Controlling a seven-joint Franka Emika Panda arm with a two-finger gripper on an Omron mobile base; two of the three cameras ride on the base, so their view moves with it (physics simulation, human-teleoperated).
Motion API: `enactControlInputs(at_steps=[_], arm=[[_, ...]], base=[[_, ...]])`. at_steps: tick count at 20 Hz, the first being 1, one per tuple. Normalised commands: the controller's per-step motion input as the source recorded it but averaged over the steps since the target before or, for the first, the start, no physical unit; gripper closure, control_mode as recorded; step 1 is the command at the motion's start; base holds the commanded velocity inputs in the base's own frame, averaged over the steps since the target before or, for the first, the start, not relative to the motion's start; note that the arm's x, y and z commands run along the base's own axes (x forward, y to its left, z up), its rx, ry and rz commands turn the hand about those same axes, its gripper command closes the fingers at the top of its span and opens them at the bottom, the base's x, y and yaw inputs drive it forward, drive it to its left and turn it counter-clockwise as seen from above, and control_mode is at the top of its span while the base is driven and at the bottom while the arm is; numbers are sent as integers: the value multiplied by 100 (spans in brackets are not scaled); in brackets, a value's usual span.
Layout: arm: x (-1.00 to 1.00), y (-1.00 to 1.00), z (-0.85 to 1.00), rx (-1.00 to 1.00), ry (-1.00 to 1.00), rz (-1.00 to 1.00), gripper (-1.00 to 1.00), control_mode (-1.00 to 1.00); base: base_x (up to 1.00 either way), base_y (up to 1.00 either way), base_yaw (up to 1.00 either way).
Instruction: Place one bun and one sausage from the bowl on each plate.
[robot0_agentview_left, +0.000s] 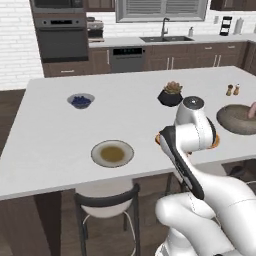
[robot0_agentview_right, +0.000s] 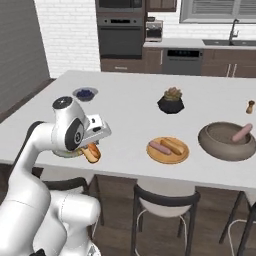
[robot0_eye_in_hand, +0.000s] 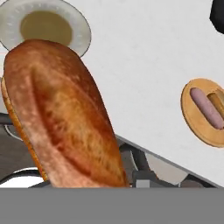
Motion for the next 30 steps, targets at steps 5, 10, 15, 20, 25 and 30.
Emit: enactControlInputs(at_steps=[5,10,15,20,25,30], arm=[[0,0,0,0,0,0,100,100],[0,0,0,0,0,0,100,100],[0,0,0,0,0,0,100,100],[65,4,-17,0,0,0,100,-100],[90,16,-45,0,8,0,100,-100],[100,7,-45,9,42,-8,100,-100]], base=[[39,97,0],[49,49,0],[63,5,3],[0,0,0],[0,0,0],[0,0,0]])
